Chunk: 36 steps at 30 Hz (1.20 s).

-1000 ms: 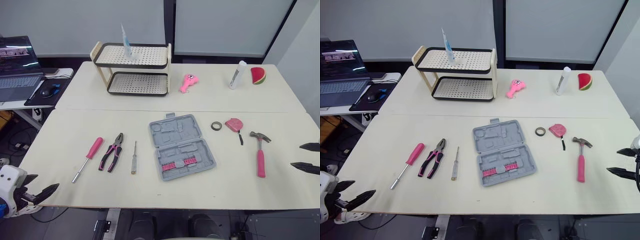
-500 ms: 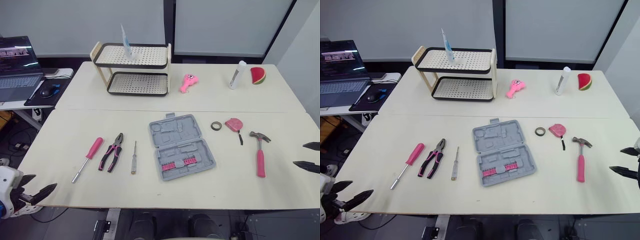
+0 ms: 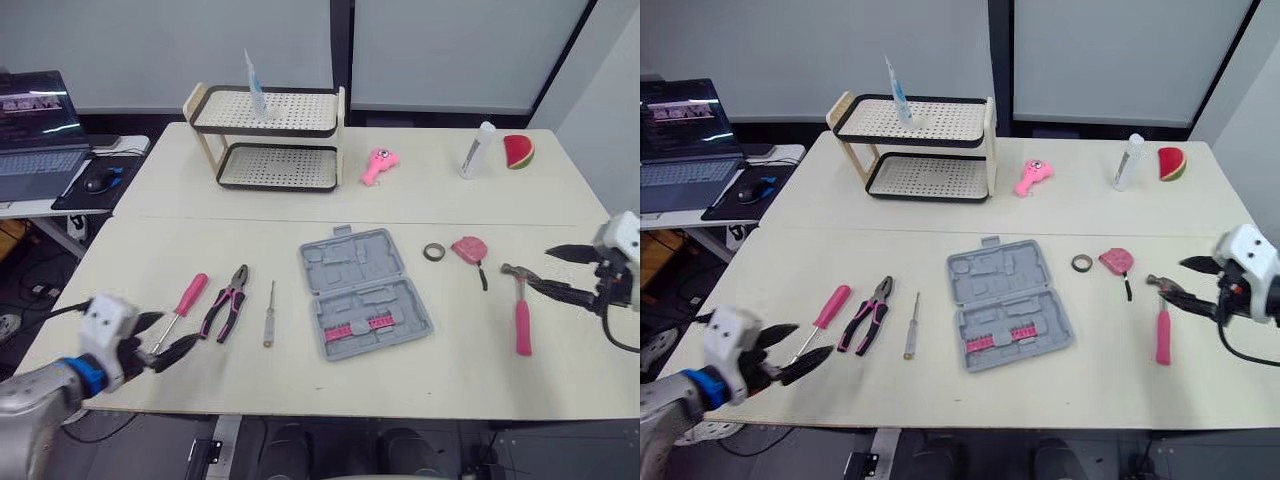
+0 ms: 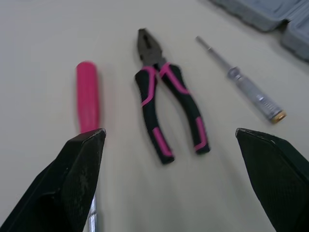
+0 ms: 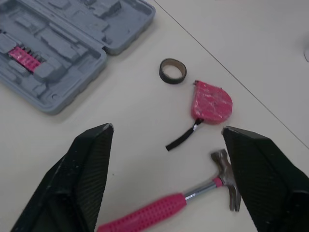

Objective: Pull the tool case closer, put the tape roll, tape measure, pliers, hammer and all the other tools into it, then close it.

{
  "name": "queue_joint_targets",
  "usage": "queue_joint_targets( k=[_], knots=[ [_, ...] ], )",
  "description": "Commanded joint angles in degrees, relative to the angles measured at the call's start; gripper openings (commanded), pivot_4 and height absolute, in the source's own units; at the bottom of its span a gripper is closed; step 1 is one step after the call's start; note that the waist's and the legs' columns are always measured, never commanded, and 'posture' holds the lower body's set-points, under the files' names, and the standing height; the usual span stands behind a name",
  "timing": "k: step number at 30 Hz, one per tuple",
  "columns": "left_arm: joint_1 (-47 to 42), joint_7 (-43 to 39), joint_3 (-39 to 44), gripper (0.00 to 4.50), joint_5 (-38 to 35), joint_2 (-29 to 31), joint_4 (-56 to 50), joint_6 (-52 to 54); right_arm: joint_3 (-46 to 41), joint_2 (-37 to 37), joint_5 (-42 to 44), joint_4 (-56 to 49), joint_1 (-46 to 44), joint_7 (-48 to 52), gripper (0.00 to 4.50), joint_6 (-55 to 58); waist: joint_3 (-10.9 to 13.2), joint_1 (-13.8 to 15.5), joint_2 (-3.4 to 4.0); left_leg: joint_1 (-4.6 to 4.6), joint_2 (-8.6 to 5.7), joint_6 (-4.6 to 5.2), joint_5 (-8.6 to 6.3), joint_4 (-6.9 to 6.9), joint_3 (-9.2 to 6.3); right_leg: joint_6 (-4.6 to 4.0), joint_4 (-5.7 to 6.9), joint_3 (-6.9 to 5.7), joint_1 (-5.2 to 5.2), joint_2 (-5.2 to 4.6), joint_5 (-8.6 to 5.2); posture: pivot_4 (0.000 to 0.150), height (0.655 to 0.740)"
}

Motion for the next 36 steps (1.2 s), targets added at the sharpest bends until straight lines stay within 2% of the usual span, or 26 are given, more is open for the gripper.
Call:
queue_joint_targets(
  k=[1,7,12,13,18,25,36],
  knots=[
    [-3.3,-1.4,-3.6,3.58,-1.1,1.4,-3.5,1.8,3.4,1.1,-0.8,-3.9,-2.0,-2.3,2.48,2.2,0.0,0.0,0.00,0.01,-0.01,0.00,0.00,0.01,0.00,0.00,0.00,0.00,0.00,0.00,0.00,0.150,0.7400],
    [-11.5,-5.7,-12.3,1.72,1.9,3.5,1.2,0.6,12.6,4.5,-5.0,-4.5,-7.2,-4.9,1.49,3.6,0.0,-0.1,0.00,-0.01,0.00,0.00,0.00,0.00,0.02,0.00,0.03,-0.03,-0.08,0.05,0.00,0.150,0.7400],
    [-19.7,-7.6,-20.0,0.13,6.3,1.9,8.6,-2.8,20.4,8.5,-10.4,-0.9,-12.9,-7.1,0.72,4.0,0.0,-0.2,0.00,-0.02,0.00,0.00,0.01,0.03,0.06,0.00,0.08,-0.15,-0.13,0.10,0.00,0.150,0.7400],
    [-21.1,-7.7,-21.1,0.00,7.0,1.4,9.9,-3.4,21.7,9.3,-11.7,0.0,-13.9,-7.7,0.59,3.7,0.0,-0.1,0.00,-0.04,0.00,0.00,0.01,0.06,0.06,0.00,0.10,-0.16,-0.15,0.11,0.00,0.150,0.7400],
    [-27.6,-8.0,-27.6,0.00,12.0,-2.7,17.3,-7.3,28.7,15.0,-18.3,4.3,-19.2,-10.8,0.03,2.9,0.0,-0.2,0.00,-0.23,-0.02,0.01,0.00,0.35,0.04,0.00,0.25,-0.21,-0.29,0.14,0.00,0.150,0.7400],
    [-33.4,-8.3,-32.5,0.00,16.9,-6.2,25.3,-13.4,33.9,21.0,-24.8,13.8,-25.4,-13.0,0.03,-0.4,0.0,-0.2,-0.01,-0.30,-0.03,0.01,0.00,0.54,0.04,0.00,0.55,-0.19,-0.49,0.16,0.00,0.150,0.7400],
    [-37.0,-6.6,-34.1,0.00,21.4,-11.4,32.2,-18.5,35.6,27.6,-30.1,25.5,-30.8,-14.1,0.03,-4.8,0.0,-0.3,0.00,-0.31,-0.03,-0.01,0.01,0.56,0.06,0.00,0.60,-0.18,-0.56,0.18,0.00,0.150,0.7400]
  ],
)
